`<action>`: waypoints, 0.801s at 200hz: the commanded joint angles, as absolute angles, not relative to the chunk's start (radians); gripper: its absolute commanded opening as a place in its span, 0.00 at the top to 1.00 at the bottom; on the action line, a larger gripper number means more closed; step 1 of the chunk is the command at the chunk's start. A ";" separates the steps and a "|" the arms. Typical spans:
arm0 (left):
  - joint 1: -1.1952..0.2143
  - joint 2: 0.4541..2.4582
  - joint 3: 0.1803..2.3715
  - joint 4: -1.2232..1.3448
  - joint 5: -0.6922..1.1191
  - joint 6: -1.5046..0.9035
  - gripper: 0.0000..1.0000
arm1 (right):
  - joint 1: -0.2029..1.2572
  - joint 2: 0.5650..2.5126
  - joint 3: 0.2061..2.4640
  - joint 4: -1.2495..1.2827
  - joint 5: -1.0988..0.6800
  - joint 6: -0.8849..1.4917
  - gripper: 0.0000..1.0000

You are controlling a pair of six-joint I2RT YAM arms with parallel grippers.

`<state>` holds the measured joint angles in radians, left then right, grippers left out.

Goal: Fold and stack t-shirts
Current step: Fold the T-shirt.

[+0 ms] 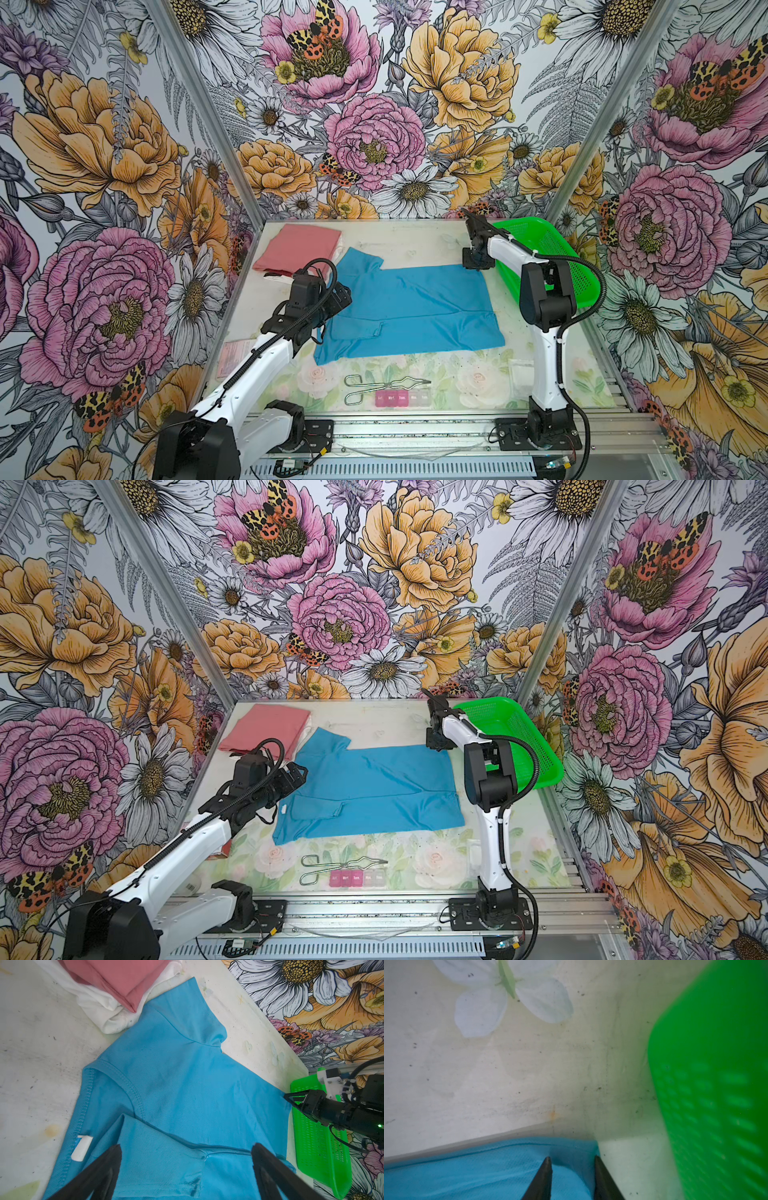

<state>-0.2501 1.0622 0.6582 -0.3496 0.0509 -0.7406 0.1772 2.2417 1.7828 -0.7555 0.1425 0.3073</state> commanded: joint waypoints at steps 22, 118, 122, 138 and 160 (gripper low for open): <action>-0.229 1.062 0.644 -0.315 0.075 -0.713 0.01 | 0.180 2.190 1.778 -0.752 0.163 0.314 0.79; -0.207 1.553 0.993 -0.187 0.217 -0.575 0.01 | 0.199 2.039 1.704 -0.749 0.122 0.270 1.00; -0.206 1.580 1.019 -0.189 0.223 -0.567 0.01 | 0.202 2.020 1.690 -0.749 0.117 0.267 1.00; -0.194 1.681 1.120 -0.209 0.236 -0.534 0.01 | 0.202 1.944 1.632 -0.739 0.082 0.256 1.00; -0.174 1.827 1.267 -0.247 0.225 -0.490 0.01 | 0.202 1.871 1.565 -0.732 0.035 0.237 1.00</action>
